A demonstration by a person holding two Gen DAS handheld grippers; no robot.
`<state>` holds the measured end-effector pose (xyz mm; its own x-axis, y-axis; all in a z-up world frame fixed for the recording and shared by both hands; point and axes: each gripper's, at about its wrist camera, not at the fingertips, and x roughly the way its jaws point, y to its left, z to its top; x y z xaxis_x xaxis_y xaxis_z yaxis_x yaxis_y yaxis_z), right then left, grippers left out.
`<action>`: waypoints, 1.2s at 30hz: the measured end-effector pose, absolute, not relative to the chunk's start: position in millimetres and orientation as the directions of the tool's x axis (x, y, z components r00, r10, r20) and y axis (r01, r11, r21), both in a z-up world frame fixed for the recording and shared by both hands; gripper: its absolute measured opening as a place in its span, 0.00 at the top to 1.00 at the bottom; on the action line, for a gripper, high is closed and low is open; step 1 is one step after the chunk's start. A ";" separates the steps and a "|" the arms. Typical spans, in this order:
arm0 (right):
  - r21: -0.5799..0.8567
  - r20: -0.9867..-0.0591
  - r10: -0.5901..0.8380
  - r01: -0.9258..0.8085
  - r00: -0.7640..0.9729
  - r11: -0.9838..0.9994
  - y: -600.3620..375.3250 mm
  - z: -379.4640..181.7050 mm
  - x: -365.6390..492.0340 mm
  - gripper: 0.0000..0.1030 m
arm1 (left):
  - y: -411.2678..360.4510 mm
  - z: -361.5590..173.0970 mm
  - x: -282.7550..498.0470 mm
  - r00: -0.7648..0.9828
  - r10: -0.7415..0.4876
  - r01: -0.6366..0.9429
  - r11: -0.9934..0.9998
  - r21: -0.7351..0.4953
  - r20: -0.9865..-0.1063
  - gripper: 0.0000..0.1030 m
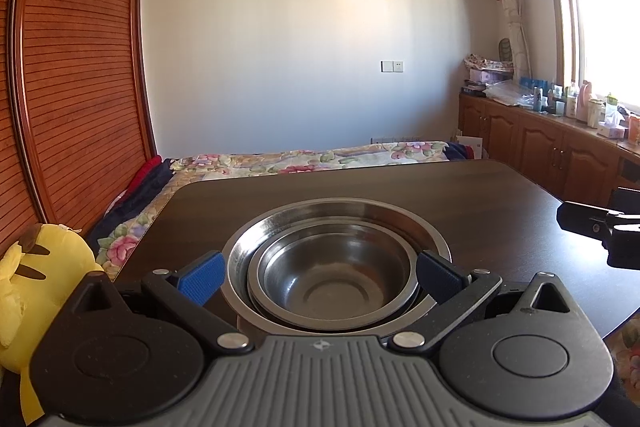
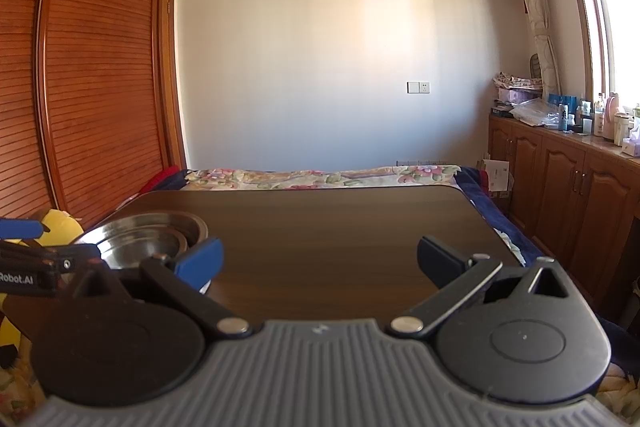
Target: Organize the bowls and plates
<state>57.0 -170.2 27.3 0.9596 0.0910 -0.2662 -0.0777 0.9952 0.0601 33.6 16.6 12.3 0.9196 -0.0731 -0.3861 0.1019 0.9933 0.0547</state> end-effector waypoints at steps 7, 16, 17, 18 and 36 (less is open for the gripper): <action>0.060 -0.266 0.089 -0.075 0.960 0.995 -170.7 27.6 57.2 0.00 | 17.4 13.1 32.9 0.920 -0.076 0.104 0.993 0.052 -0.385 0.00; 0.062 -0.266 0.088 -0.074 0.960 0.995 -171.8 28.0 58.5 0.00 | 18.1 12.8 33.0 0.920 -0.076 0.103 0.993 0.052 -0.384 0.00; 0.062 -0.266 0.089 -0.075 0.960 0.995 -171.9 28.0 58.5 0.00 | 18.2 12.7 32.9 0.921 -0.075 0.103 0.993 0.052 -0.383 0.00; 0.062 -0.266 0.089 -0.075 0.960 0.995 -172.2 28.0 58.5 0.00 | 18.2 12.6 33.0 0.921 -0.074 0.102 0.993 0.052 -0.383 0.00; 0.063 -0.263 0.087 -0.073 0.961 0.995 -174.7 26.0 58.2 0.00 | 19.2 14.4 29.8 0.924 -0.063 0.091 0.994 0.055 -0.376 0.00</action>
